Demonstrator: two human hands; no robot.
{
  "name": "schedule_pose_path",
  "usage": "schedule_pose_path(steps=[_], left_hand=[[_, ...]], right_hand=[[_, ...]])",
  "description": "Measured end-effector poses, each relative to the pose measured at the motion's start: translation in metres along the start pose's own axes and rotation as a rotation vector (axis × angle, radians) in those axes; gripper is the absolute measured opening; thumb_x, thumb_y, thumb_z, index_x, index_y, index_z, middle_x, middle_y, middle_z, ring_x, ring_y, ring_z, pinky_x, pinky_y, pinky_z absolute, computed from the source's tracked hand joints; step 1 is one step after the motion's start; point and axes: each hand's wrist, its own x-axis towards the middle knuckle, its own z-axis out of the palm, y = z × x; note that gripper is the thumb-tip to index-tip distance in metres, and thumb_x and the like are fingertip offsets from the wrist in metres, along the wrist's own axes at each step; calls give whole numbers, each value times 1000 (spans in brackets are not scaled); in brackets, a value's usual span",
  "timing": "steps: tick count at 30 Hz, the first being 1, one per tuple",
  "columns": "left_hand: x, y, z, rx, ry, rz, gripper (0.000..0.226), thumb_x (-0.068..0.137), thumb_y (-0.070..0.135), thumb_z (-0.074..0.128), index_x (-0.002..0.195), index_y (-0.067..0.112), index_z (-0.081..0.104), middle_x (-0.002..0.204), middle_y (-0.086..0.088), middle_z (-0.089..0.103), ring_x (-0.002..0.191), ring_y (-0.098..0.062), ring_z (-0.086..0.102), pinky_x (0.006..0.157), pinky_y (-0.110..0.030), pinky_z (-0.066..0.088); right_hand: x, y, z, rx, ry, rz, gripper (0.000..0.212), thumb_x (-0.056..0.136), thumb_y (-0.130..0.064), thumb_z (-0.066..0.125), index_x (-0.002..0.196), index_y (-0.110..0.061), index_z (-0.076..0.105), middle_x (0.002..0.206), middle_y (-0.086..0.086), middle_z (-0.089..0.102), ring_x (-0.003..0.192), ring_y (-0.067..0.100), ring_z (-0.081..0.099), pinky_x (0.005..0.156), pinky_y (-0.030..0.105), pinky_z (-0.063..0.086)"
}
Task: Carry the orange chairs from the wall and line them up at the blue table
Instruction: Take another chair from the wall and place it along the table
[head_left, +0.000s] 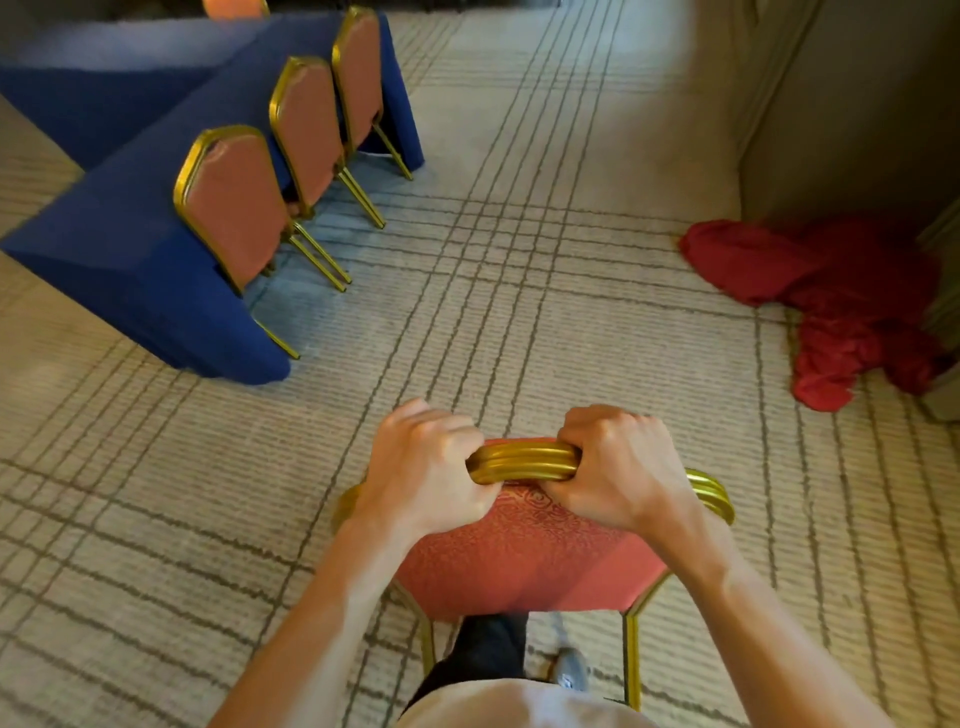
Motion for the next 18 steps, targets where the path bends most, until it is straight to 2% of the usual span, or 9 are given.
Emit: schedule_pose_path(steps=[5, 8, 13, 18], left_hand=[[72, -61, 33, -83, 25, -23, 36, 61, 32, 80, 51, 24, 46, 54, 8, 49, 54, -15, 50, 55, -23, 30], [116, -97, 45, -122, 25, -8, 36, 61, 32, 79, 50, 22, 46, 53, 8, 48, 52, -14, 48, 48, -25, 36], [186, -144, 53, -127, 30, 7, 37, 60, 32, 79, 50, 21, 45, 53, 8, 48, 52, -15, 48, 49, -25, 33], [251, -176, 64, -155, 16, 4, 36, 60, 31, 77, 51, 25, 43, 54, 9, 50, 53, -13, 48, 55, -22, 27]], right_hand=[[89, 32, 24, -40, -21, 14, 40, 73, -62, 55, 53, -30, 40, 57, -14, 45, 54, 10, 49, 53, 24, 28], [145, 44, 30, -68, -38, 38, 39, 71, -63, 51, 53, -30, 41, 57, -15, 46, 56, 12, 54, 53, 24, 29], [220, 64, 33, -114, -72, 90, 43, 68, -65, 49, 55, -25, 57, 61, -13, 54, 62, 13, 58, 56, 26, 36], [284, 92, 36, -105, -69, 101, 41, 68, -63, 50, 54, -26, 56, 60, -14, 51, 60, 10, 53, 56, 25, 33]])
